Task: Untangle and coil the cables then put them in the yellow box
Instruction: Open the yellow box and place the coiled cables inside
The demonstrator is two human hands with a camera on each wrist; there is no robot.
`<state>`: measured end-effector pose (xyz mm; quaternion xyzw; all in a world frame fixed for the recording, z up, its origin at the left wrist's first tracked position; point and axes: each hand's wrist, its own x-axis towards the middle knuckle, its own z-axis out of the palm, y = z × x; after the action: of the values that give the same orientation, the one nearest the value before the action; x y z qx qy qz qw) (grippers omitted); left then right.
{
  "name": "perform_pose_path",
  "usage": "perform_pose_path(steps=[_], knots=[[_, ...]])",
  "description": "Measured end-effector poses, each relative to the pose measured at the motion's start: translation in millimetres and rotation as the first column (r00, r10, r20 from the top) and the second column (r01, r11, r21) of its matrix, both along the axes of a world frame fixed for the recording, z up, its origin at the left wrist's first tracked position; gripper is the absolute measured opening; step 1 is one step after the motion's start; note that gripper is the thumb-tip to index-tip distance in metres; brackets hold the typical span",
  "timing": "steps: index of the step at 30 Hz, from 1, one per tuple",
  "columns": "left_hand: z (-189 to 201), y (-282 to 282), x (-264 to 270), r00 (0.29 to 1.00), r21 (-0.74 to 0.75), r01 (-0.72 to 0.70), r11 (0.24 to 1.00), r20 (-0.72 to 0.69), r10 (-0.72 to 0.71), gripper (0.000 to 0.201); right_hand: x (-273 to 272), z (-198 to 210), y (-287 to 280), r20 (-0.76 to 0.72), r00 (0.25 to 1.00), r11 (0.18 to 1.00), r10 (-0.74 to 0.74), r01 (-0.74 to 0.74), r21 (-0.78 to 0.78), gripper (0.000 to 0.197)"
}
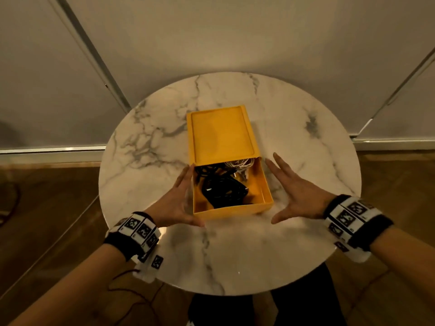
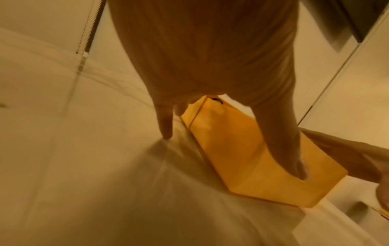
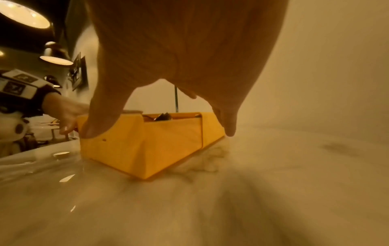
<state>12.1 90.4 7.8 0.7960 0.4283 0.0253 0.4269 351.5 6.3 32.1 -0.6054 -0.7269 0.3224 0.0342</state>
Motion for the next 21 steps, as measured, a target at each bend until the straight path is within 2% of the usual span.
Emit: perform_pose_path(steps=[2, 4, 6, 8, 11, 15, 18, 21], knots=[[-4.9, 1.9, -1.2, 0.995, -0.085, -0.062, 0.995, 0.079, 0.068, 0.145, -8.5, -10.7, 16.3, -0.060, 0.998, 1.000, -0.001, -0.001, -0.018, 0.143], [-9.8, 7.4, -3.0, 0.981, -0.180, -0.082, 0.980, 0.157, 0.111, 0.138, -17.9, -21.2, 28.1, -0.229, 0.973, 0.999, -0.037, 0.033, -0.019, 0.143], [-8.3, 15.4, -3.4, 0.975, -0.209, -0.095, 0.973, 0.177, 0.133, 0.134, -24.7, -28.0, 34.5, -0.380, 0.922, 0.997, -0.071, 0.067, -0.023, 0.143], [-3.4, 25.7, -2.3, 0.975, -0.208, -0.072, 0.975, 0.193, 0.113, 0.132, -24.1, -31.5, 37.4, -0.405, 0.907, 0.993, -0.115, 0.111, -0.034, 0.146], [2.9, 39.9, -0.7, 0.984, -0.162, -0.030, 0.986, 0.171, 0.058, 0.136, -14.4, -28.4, 37.7, -0.344, 0.932, 0.993, -0.116, 0.115, -0.023, 0.146], [1.1, 49.4, 0.6, 0.990, -0.148, 0.003, 0.989, 0.140, 0.018, 0.140, -4.0, -10.9, 53.1, -0.151, 0.988, 1.000, -0.002, 0.004, 0.011, 0.146], [-1.5, 55.2, 5.4, 0.987, -0.131, 0.026, 0.991, 0.161, -0.005, 0.138, -10.2, -7.2, 70.1, -0.010, 0.993, 0.993, 0.114, -0.114, 0.007, 0.147], [-4.7, 58.2, 2.9, 0.984, -0.121, -0.012, 0.993, 0.176, 0.033, 0.135, -15.6, -9.4, 70.7, 0.044, 0.987, 0.988, 0.156, -0.156, -0.006, 0.148]])
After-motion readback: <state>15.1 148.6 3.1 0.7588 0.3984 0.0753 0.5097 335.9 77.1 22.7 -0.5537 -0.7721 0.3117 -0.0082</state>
